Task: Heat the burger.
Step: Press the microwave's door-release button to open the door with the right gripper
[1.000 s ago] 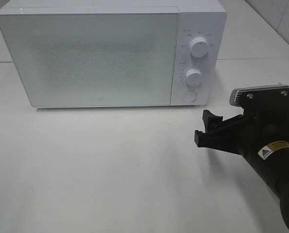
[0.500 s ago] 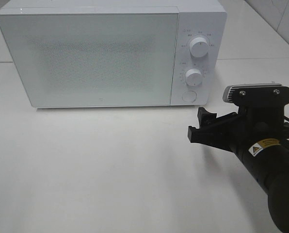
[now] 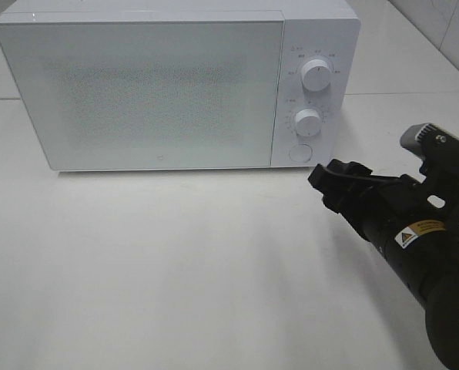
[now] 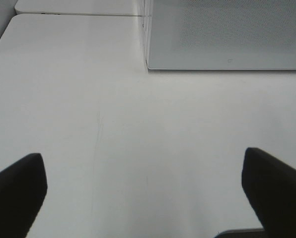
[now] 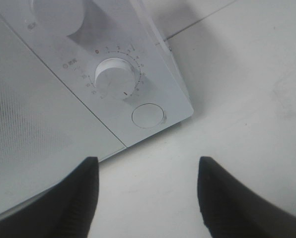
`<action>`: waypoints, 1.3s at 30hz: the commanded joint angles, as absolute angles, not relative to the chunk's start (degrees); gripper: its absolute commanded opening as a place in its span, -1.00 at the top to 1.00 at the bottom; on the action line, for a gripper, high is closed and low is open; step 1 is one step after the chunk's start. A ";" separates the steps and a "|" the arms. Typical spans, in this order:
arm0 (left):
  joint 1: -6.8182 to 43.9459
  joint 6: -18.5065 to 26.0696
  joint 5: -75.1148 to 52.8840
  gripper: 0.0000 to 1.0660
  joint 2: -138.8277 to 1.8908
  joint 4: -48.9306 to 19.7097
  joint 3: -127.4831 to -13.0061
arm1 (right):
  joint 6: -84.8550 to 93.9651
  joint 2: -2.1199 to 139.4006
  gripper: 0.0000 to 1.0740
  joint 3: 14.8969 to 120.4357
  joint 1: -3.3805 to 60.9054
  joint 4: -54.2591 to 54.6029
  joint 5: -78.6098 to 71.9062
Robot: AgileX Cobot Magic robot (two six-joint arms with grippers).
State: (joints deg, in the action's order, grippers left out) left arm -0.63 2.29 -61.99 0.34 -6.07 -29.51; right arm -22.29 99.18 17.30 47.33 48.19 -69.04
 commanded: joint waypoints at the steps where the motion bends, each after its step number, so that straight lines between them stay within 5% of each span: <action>1: -0.52 1.95 -61.19 -0.88 1.60 -6.19 -29.51 | -33.52 99.18 0.14 17.65 47.73 48.01 -75.23; 7: -0.52 1.95 -61.19 -0.88 1.60 -6.19 -29.51 | -54.09 99.18 0.48 17.65 47.73 48.01 -75.23; 17: -0.52 1.95 -61.19 -0.88 1.60 -6.19 -29.51 | -72.19 99.18 0.68 17.65 47.73 48.01 -72.99; 23: -0.52 1.95 -61.19 -0.88 1.60 -6.19 -29.51 | -79.41 99.18 0.98 17.65 47.73 48.01 -69.10; 39: -0.52 1.95 -61.19 -0.88 1.60 -6.19 -29.51 | -79.13 99.58 1.00 17.65 47.50 48.07 -68.47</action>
State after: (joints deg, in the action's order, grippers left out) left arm -0.63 2.29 -61.99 0.34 -6.07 -29.51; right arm -79.30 99.52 17.30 47.33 48.19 -68.75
